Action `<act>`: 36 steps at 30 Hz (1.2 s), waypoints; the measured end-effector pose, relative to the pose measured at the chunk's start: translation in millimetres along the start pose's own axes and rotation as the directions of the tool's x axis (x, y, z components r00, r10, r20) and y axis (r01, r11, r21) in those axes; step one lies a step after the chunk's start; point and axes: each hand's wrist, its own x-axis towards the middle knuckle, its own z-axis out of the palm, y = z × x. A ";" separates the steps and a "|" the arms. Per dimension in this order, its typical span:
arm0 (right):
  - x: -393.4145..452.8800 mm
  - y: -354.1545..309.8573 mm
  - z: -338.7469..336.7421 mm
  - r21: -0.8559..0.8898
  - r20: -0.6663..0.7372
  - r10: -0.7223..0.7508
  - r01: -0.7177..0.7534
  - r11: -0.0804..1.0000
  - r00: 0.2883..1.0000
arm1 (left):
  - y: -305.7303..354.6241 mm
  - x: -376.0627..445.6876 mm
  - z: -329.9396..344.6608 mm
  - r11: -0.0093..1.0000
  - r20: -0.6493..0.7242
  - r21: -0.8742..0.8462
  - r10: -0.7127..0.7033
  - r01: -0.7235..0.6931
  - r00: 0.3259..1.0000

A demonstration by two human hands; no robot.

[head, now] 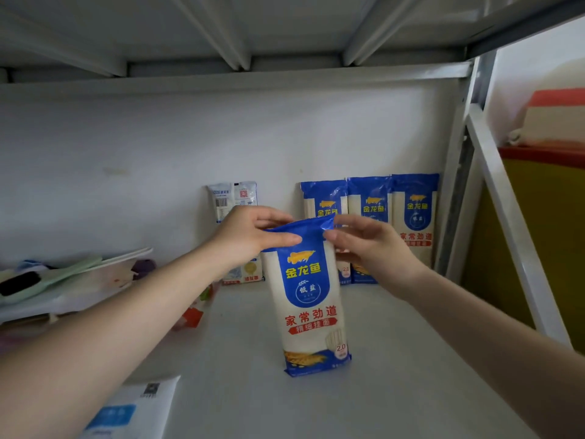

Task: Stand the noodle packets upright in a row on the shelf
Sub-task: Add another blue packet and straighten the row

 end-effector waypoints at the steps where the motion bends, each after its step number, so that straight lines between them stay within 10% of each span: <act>1: 3.8 -6.1 1.5 -0.032 0.017 -0.008 0.008 0.999 1.000 | -4.2 -4.6 -0.7 0.997 -0.027 -0.070 -0.016 0.014 0.999; 7: 16.3 -23.3 8.1 -0.154 0.018 -0.006 0.009 0.988 1.000 | -23.2 -21.0 8.1 0.951 -0.109 -0.306 -0.086 0.049 0.990; 36: 28.7 -19.3 -0.4 -0.160 0.062 0.027 -0.017 0.987 0.998 | -22.3 6.3 7.8 0.907 -0.056 -0.415 -0.100 0.068 0.993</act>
